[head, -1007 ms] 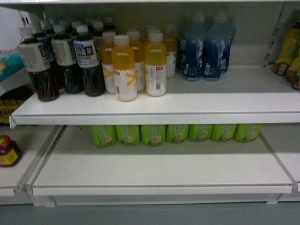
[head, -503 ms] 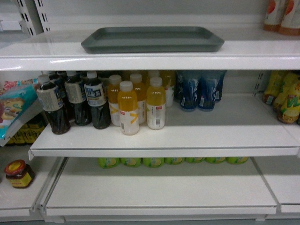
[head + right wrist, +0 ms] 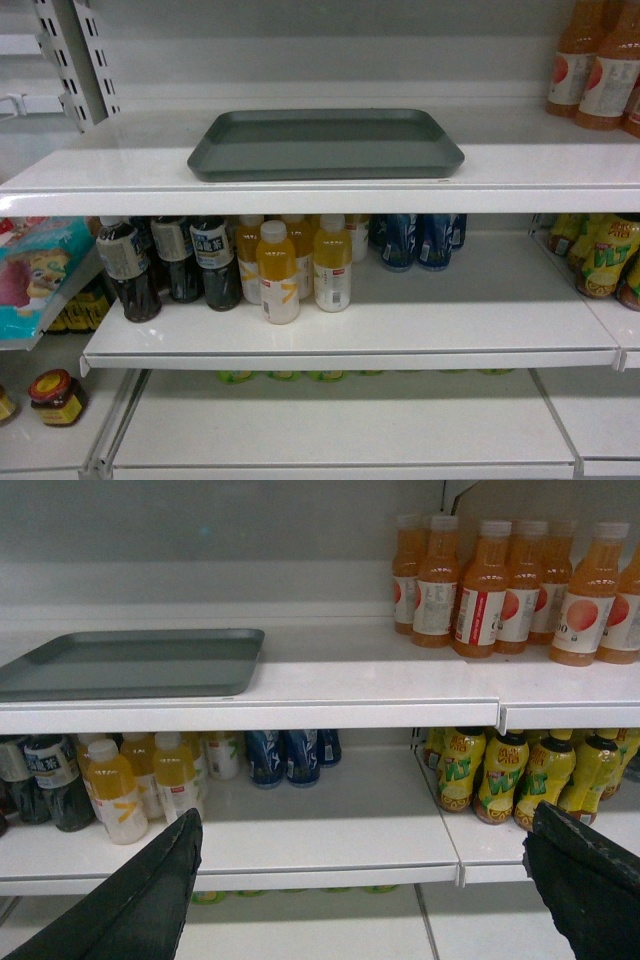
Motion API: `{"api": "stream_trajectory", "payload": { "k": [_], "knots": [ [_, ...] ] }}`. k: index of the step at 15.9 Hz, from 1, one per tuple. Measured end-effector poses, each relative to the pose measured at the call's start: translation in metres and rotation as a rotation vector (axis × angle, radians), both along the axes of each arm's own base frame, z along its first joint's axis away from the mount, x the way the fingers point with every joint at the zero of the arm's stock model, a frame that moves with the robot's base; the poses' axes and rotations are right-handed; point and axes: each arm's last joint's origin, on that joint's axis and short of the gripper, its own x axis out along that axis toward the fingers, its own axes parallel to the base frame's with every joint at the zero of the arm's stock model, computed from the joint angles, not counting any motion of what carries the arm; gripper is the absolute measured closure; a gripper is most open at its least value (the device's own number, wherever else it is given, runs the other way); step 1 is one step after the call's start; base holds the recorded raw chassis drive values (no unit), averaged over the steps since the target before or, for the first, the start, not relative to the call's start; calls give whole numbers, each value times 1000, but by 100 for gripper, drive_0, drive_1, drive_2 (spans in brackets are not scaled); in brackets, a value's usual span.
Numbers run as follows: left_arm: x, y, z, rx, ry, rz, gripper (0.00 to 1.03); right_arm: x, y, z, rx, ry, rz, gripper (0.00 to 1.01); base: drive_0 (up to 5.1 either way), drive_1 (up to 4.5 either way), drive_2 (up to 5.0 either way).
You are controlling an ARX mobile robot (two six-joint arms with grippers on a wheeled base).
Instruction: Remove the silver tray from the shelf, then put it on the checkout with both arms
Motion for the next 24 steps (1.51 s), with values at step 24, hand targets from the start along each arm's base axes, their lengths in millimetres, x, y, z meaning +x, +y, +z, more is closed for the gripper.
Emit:
{"api": "stream_trajectory", "payload": {
  "k": [24],
  "knots": [
    [0, 0, 0, 0, 0, 0, 5, 0, 0, 0, 0, 0, 0, 3, 1, 144, -143]
  ]
}}
